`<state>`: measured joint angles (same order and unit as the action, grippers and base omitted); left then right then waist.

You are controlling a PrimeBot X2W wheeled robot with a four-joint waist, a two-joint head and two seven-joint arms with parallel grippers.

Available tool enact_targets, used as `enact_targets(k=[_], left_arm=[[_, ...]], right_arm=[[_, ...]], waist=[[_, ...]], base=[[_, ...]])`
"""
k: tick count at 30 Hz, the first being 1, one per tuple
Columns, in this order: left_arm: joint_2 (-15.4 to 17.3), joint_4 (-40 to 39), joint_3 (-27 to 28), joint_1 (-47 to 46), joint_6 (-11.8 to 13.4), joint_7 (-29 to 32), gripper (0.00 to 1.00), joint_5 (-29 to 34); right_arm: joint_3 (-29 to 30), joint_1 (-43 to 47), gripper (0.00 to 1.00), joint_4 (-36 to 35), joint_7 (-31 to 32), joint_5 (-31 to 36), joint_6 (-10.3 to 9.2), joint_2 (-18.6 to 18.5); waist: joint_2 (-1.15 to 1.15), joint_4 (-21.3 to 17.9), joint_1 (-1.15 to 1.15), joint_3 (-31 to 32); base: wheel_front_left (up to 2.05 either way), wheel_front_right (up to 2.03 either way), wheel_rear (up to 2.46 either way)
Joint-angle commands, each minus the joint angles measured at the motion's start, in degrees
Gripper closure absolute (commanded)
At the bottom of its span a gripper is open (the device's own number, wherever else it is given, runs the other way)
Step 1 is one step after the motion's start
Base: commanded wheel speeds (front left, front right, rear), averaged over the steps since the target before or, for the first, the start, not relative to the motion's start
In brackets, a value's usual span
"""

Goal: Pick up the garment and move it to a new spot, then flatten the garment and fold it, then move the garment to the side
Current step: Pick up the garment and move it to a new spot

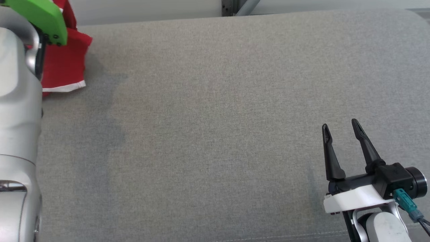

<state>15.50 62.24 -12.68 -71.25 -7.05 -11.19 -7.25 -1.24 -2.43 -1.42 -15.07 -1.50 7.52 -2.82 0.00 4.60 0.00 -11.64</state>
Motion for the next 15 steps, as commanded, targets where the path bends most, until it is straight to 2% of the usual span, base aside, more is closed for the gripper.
enact_targets(k=[1,7,15], left_arm=[[-0.88,-0.73,-0.77,1.26,-0.2,-0.36,1.0,0.02],[-5.47,-6.31,-7.87,3.24,-0.4,0.51,1.0,-2.91],[-7.37,-16.82,-16.66,4.31,-0.39,-0.09,1.0,-9.76]], right_arm=[[0.11,1.22,0.0,0.2,-0.22,-0.47,-0.06,-0.13],[0.22,2.75,0.0,0.75,-0.22,-1.76,-0.05,-0.15],[-0.03,2.37,0.0,0.67,-0.22,-2.81,-0.06,-0.13]], waist=[[0.0,-1.81,0.0,6.01],[0.0,-4.51,0.0,8.38],[0.0,-9.63,0.0,7.21]], base=[[0.0,0.0,0.0],[0.0,0.0,0.0],[0.0,0.0,0.0]])
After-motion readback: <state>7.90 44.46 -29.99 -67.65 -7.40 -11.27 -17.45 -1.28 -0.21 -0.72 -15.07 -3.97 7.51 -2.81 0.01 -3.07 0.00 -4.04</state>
